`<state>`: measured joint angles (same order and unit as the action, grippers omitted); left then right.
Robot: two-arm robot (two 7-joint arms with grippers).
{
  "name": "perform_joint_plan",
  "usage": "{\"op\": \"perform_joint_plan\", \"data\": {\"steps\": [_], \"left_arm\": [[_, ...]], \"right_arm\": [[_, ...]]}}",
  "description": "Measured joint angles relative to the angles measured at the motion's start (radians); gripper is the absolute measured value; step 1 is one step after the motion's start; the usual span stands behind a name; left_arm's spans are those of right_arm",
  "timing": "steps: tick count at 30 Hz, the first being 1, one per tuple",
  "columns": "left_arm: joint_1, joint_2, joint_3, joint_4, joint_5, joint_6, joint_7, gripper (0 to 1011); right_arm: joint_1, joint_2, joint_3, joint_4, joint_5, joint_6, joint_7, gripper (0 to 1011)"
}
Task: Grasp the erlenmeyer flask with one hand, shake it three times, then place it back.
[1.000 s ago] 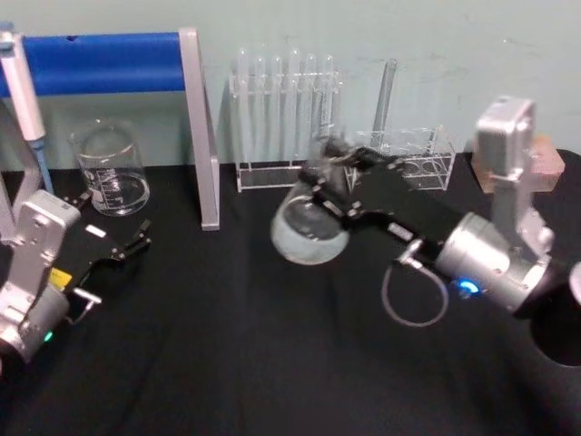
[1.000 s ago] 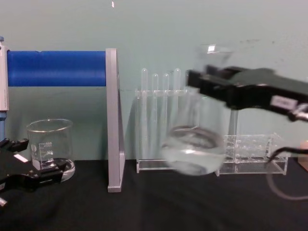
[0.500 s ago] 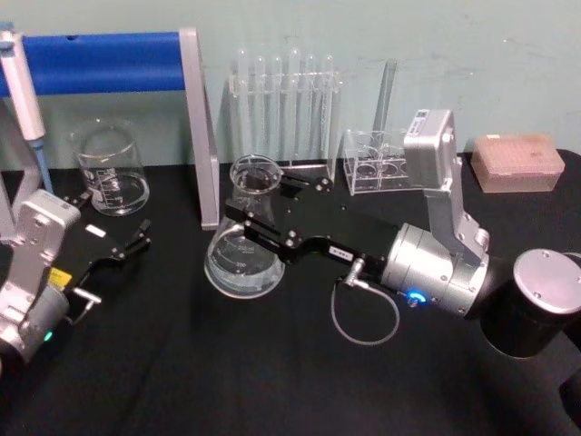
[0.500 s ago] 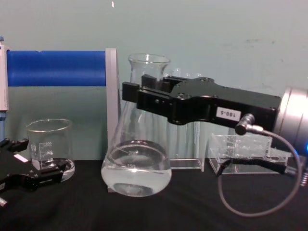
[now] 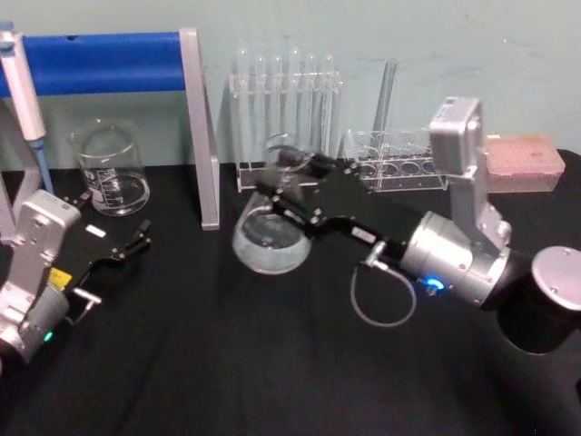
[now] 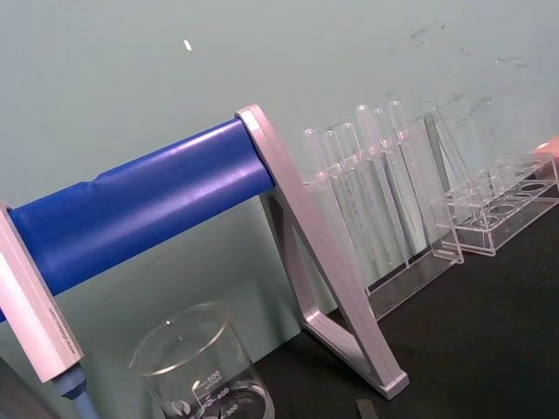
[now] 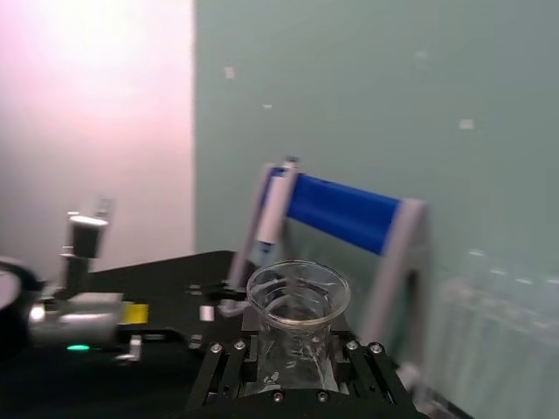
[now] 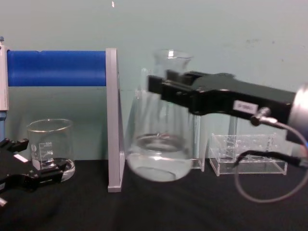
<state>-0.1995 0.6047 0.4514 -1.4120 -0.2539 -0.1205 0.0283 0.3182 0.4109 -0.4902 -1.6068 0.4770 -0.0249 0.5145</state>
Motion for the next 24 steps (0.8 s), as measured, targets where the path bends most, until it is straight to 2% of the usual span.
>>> {"op": "perform_joint_plan", "data": {"steps": [2, 3, 4, 9, 11, 12, 16, 17, 20, 24], "left_arm": [[0.0, 0.0, 0.0, 0.0, 0.0, 0.0, 0.0, 1001], [0.0, 0.0, 0.0, 0.0, 0.0, 0.0, 0.0, 1001], [0.0, 0.0, 0.0, 0.0, 0.0, 0.0, 0.0, 1001], [0.0, 0.0, 0.0, 0.0, 0.0, 0.0, 0.0, 1001], [0.0, 0.0, 0.0, 0.0, 0.0, 0.0, 0.0, 1001], [0.0, 0.0, 0.0, 0.0, 0.0, 0.0, 0.0, 1001], [0.0, 0.0, 0.0, 0.0, 0.0, 0.0, 0.0, 1001], [0.0, 0.0, 0.0, 0.0, 0.0, 0.0, 0.0, 1001], [0.0, 0.0, 0.0, 0.0, 0.0, 0.0, 0.0, 1001], [0.0, 0.0, 0.0, 0.0, 0.0, 0.0, 0.0, 1001]], "right_arm": [[-0.009, 0.006, 0.015, -0.005, -0.002, -0.002, -0.018, 450], [-0.019, 0.013, 0.035, -0.011, -0.005, -0.003, -0.043, 450], [-0.019, 0.013, 0.035, -0.011, -0.005, -0.003, -0.043, 450], [-0.081, 0.045, 0.132, -0.049, -0.022, -0.003, -0.14, 450], [-0.099, 0.052, 0.157, -0.058, -0.027, -0.003, -0.164, 450], [-0.118, 0.059, 0.184, -0.07, -0.032, -0.003, -0.187, 450], [-0.153, 0.07, 0.228, -0.091, -0.039, -0.002, -0.222, 450], [-0.169, 0.073, 0.248, -0.099, -0.042, -0.001, -0.238, 450], [-0.195, 0.076, 0.279, -0.114, -0.048, 0.001, -0.258, 450], [-0.215, 0.074, 0.301, -0.125, -0.054, 0.002, -0.269, 450]]}}
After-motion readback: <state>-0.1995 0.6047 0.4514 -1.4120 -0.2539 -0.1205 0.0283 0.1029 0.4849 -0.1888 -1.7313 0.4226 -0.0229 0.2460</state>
